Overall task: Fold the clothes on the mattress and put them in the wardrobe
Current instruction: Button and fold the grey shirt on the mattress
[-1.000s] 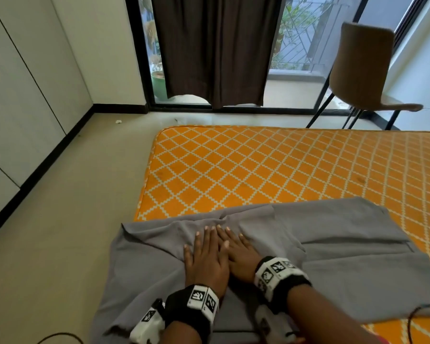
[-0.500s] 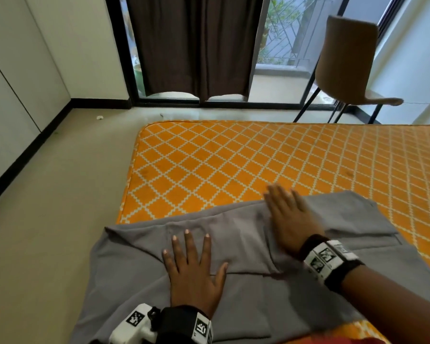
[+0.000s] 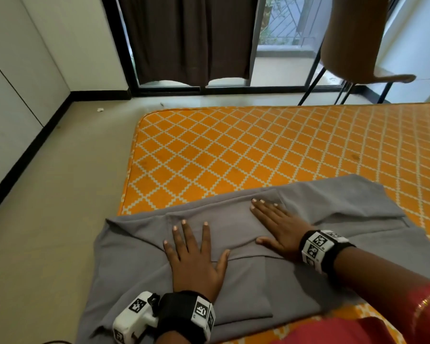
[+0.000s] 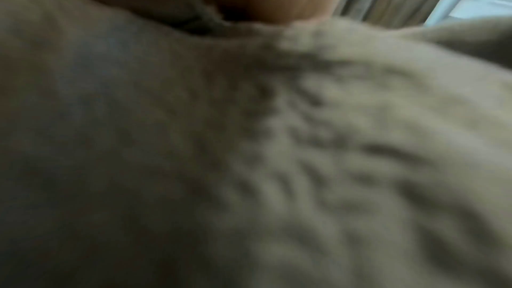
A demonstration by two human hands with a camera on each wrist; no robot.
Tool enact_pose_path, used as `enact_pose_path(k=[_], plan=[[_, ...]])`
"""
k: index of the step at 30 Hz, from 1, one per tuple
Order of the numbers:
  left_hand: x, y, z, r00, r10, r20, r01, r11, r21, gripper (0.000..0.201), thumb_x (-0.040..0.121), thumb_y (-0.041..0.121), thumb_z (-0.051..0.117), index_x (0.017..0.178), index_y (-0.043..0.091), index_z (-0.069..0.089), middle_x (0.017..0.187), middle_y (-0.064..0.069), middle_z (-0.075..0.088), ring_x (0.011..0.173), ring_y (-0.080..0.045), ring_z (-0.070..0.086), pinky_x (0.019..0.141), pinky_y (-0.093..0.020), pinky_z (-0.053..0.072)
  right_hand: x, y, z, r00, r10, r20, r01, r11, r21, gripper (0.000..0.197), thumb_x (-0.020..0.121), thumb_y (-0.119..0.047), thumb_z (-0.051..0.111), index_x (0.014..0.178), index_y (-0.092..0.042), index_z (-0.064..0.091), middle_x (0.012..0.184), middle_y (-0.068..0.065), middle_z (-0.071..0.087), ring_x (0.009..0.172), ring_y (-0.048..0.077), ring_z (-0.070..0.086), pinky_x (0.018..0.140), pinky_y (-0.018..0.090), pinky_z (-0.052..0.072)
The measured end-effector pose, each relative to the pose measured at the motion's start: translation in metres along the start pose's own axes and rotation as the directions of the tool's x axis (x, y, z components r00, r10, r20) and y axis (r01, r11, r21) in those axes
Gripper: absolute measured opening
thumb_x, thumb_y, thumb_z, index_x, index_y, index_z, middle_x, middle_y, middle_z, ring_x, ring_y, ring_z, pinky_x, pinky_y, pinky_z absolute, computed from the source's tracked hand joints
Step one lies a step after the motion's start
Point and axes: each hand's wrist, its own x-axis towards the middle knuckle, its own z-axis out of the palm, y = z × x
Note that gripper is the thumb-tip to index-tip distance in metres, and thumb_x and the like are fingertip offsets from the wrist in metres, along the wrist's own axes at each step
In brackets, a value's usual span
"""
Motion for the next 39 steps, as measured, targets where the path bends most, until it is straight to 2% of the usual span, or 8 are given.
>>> enact_pose_path(k=[7, 11, 16, 20, 23, 29, 35, 39], plan=[[-0.002, 0.001, -0.005, 0.998, 0.020, 0.054, -0.021, 1.000, 0.019, 0.084, 0.092, 0.069, 0.006, 0.140, 0.018, 0.053, 0.146, -0.028, 0.041, 0.132, -0.050, 0.039, 0.103, -0.066, 0.021, -0.021, 0.043, 0.001, 0.965, 0.253, 0.069, -0.259, 0.962, 0.089, 0.106, 0.063, -0.091, -0.018, 0.148, -0.028, -0.025, 0.155, -0.004, -0.028, 0.148, 0.015, -0.017, 0.119, 0.032, -0.010], [-0.001, 0.004, -0.008, 0.998, 0.025, 0.049, -0.026, 0.999, 0.028, 0.078, 0.091, 0.065, 0.017, 0.134, 0.015, 0.060, 0.142, -0.029, 0.045, 0.131, -0.048, 0.038, 0.100, -0.069, 0.021, -0.024, 0.051, -0.009, 0.944, 0.314, 0.107, -0.327, 0.932, 0.153, 0.129, 0.049, -0.095, -0.024, 0.154, -0.020, -0.012, 0.158, -0.002, -0.022, 0.148, 0.014, -0.015, 0.121, 0.036, -0.006], [0.006, 0.075, -0.039, 0.974, 0.202, -0.105, -0.204, 0.979, -0.007, 0.076, 0.077, 0.057, 0.035, 0.139, 0.017, 0.053, 0.152, -0.019, 0.038, 0.137, -0.045, 0.034, 0.104, -0.070, 0.014, -0.057, 0.088, -0.028, 0.935, 0.356, 0.004, -0.356, 0.934, 0.037, 0.118, 0.060, -0.083, -0.032, 0.153, -0.016, -0.007, 0.154, -0.002, -0.020, 0.148, 0.014, -0.009, 0.118, 0.040, -0.011], [0.010, 0.137, -0.010, 0.933, 0.359, 0.041, -0.359, 0.933, 0.001, 0.091, 0.070, 0.078, 0.037, 0.140, 0.021, 0.053, 0.154, -0.012, 0.037, 0.140, -0.041, 0.033, 0.100, -0.076, 0.017, -0.086, 0.104, -0.014, 0.985, 0.170, 0.033, -0.165, 0.980, -0.113, 0.086, 0.095, -0.068, 0.006, 0.146, -0.007, 0.038, 0.149, 0.014, 0.041, 0.134, 0.032, 0.046, 0.114, 0.046, 0.026], [0.003, 0.140, 0.025, 0.916, 0.382, 0.123, -0.385, 0.923, -0.002, 0.090, 0.074, 0.081, 0.036, 0.141, 0.024, 0.051, 0.155, -0.011, 0.035, 0.138, -0.040, 0.037, 0.099, -0.078, 0.020, -0.093, 0.099, 0.016, 1.000, -0.021, 0.010, 0.022, 0.994, -0.106, 0.076, 0.097, -0.065, 0.015, 0.147, -0.012, 0.034, 0.149, 0.011, 0.043, 0.134, 0.026, 0.046, 0.103, 0.051, 0.042], [0.003, 0.134, 0.035, 0.922, 0.385, 0.038, -0.385, 0.923, -0.008, 0.088, 0.080, 0.081, 0.031, 0.147, 0.025, 0.043, 0.157, -0.008, 0.033, 0.141, -0.037, 0.034, 0.101, -0.077, 0.019, -0.105, 0.123, 0.043, 0.996, -0.010, -0.094, 0.012, 1.000, 0.015, 0.071, 0.098, -0.065, 0.017, 0.156, -0.028, 0.002, 0.164, -0.001, -0.001, 0.151, 0.019, 0.000, 0.122, 0.038, 0.001], [0.003, 0.134, 0.035, 0.923, 0.381, 0.056, -0.383, 0.924, 0.019, 0.086, 0.084, 0.080, 0.026, 0.149, 0.024, 0.038, 0.158, -0.008, 0.029, 0.143, -0.037, 0.031, 0.102, -0.077, 0.017, -0.140, 0.188, 0.049, 0.977, 0.214, -0.022, -0.215, 0.976, -0.045, 0.066, 0.098, -0.062, 0.003, 0.154, -0.031, -0.010, 0.163, -0.004, -0.009, 0.150, 0.020, 0.003, 0.120, 0.037, 0.004], [0.002, 0.133, 0.035, 0.922, 0.382, 0.062, -0.384, 0.923, 0.010, 0.085, 0.085, 0.078, 0.028, 0.148, 0.023, 0.040, 0.157, -0.010, 0.032, 0.142, -0.038, 0.032, 0.102, -0.077, 0.017, -0.164, 0.209, 0.040, 0.897, 0.438, -0.063, -0.442, 0.894, -0.076, 0.071, 0.090, -0.066, -0.015, 0.151, -0.031, -0.018, 0.160, -0.003, -0.009, 0.149, 0.019, 0.005, 0.118, 0.037, -0.004]])
